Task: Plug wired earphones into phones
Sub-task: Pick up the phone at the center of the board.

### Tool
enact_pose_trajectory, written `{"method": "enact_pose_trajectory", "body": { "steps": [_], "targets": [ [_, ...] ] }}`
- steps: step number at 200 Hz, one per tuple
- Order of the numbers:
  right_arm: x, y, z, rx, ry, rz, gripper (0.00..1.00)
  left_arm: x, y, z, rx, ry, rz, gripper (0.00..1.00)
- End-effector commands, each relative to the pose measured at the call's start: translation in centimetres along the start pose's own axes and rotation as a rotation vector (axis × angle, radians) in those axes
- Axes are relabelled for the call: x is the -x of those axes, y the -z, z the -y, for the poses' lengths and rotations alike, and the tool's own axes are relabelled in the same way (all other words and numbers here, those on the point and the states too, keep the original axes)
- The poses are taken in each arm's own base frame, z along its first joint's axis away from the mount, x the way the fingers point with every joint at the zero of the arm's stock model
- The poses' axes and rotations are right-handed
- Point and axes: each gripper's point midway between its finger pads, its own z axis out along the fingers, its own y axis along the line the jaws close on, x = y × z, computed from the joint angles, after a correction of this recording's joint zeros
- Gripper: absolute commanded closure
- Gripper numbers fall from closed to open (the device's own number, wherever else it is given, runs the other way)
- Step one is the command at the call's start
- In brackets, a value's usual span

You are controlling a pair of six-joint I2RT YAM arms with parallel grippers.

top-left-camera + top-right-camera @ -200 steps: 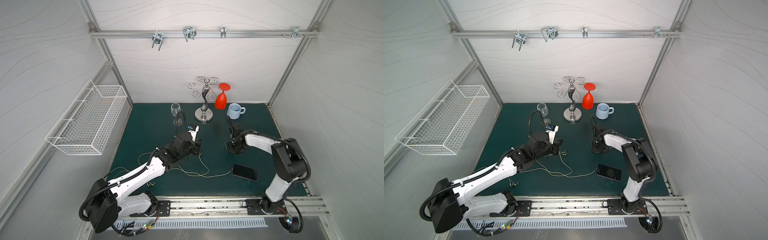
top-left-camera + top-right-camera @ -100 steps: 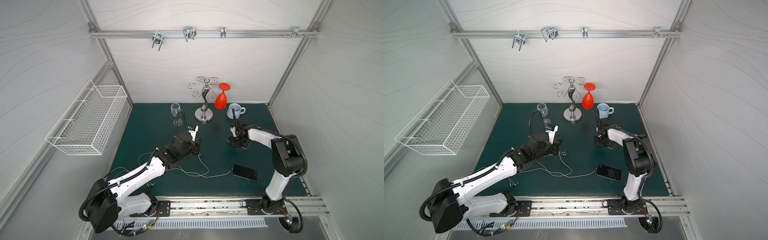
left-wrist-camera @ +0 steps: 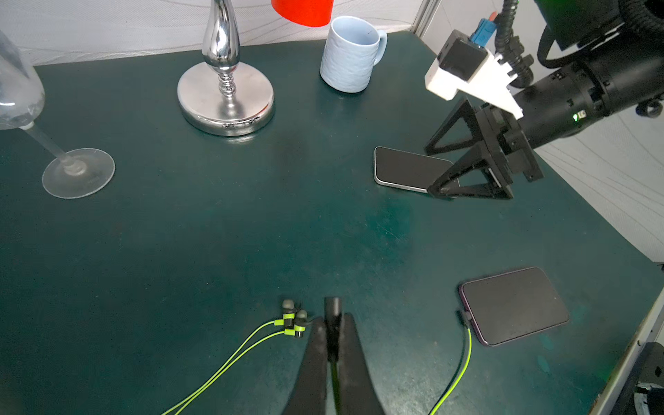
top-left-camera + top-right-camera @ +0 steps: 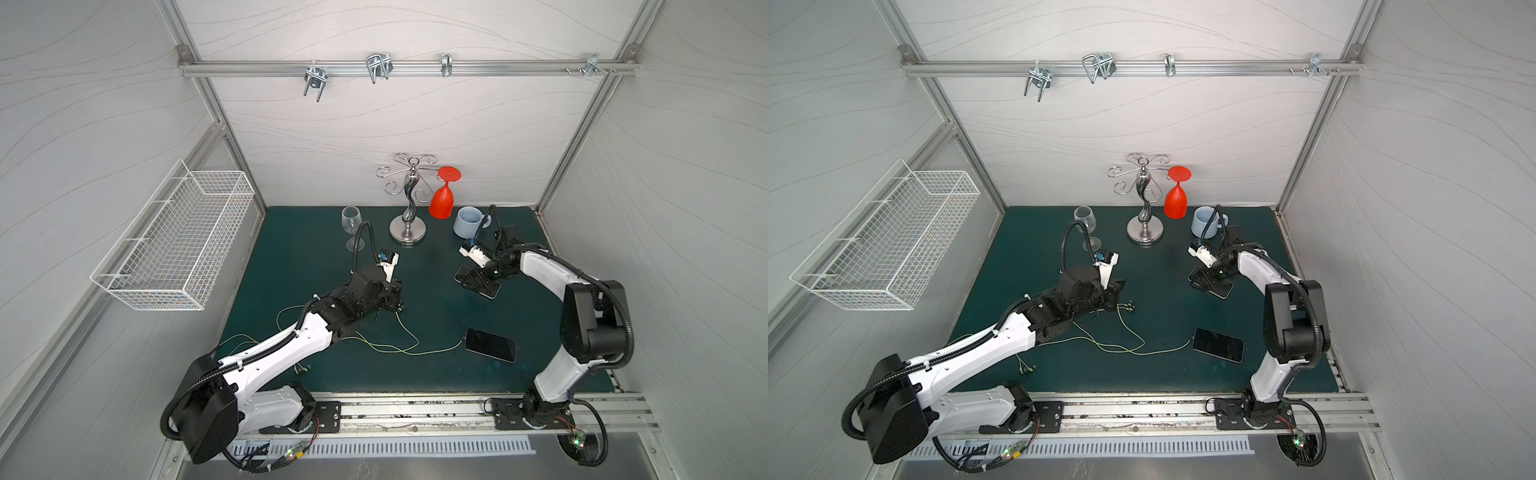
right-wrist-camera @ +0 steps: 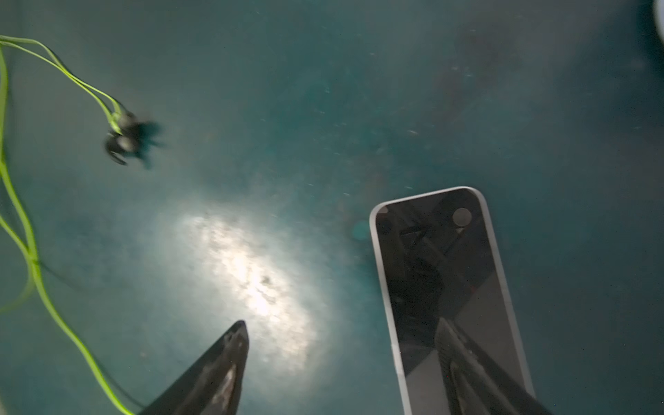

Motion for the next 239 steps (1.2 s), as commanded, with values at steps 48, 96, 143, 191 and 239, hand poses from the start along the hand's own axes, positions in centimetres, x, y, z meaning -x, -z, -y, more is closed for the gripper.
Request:
{"method": "enact_pose_trajectory", "body": {
  "steps": [48, 96, 143, 191, 239],
  "targets": [
    [-4.2, -1.4, 2.5, 0.019, 0.141, -0.161, 0.01, 2.5, 0.1, 0.7, -0.018, -0.052, 0.032, 1.0],
    [-6.9, -3.3, 4.8, -0.06, 0.171, -0.285, 0.01, 1.8, -0.4, 0.7, -0.043, -0.064, -0.002, 1.0],
    [-7.3, -3.9, 5.8, -0.064, 0.183, -0.319, 0.04, 1.8, -0.9, 0.8, -0.058, -0.055, -0.021, 1.0],
    [-9.0, -5.2, 3.4, 0.025, 0.219, -0.365, 0.15, 2.1, -1.4, 0.2, -0.042, -0.061, -0.025, 1.0],
    [-9.6, -5.8, 2.0, 0.045, 0.287, -0.407, 0.21, 2.3, -1.6, -0.1, -0.034, -0.066, -0.024, 1.0]
  ]
}}
